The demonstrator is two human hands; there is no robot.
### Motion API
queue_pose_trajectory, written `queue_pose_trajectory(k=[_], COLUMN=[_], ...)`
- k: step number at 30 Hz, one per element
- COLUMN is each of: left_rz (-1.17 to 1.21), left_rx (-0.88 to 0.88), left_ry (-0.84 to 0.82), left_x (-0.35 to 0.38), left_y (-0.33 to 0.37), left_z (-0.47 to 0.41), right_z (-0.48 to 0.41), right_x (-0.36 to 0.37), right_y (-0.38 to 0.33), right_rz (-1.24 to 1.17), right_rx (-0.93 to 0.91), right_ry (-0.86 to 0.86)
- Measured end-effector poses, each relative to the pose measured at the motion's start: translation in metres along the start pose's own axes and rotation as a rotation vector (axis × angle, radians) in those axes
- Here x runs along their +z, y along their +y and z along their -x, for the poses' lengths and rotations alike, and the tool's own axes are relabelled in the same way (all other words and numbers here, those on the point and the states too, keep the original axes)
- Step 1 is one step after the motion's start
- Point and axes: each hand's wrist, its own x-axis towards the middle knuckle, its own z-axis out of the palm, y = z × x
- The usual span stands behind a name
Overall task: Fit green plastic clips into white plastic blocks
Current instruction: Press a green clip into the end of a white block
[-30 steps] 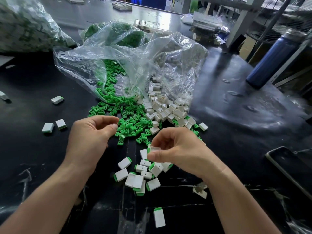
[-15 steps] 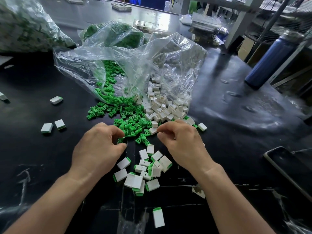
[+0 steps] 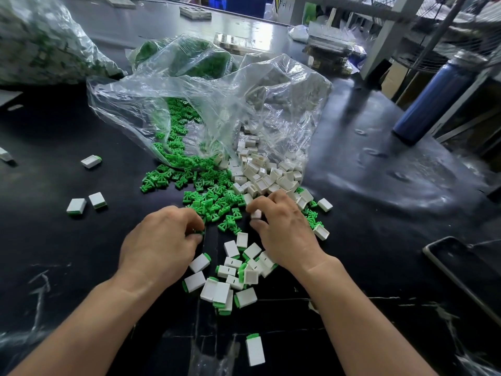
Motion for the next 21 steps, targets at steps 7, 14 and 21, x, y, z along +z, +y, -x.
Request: queue_pose_trajectory(k=[7, 14, 21], left_rz=[-0.022, -0.002, 0.214], left_rx=[0.036, 0.043, 0.148], left_ry=[0.003, 0.003, 0.060], left_x=[0.001, 0.000, 0.002], left_y=[0.002, 0.000, 0.001], left_z=[0.001, 0.001, 0.000], right_z=[0.000, 0.002, 0.006], right_x=[-0.002, -0.006, -0.015], right_y=[0.001, 0.004, 0.000], right_rz=[-0.021, -0.225, -0.545], right_rx=[-0.002, 0.024, 0.026], right_ry=[0.034, 0.126, 0.221])
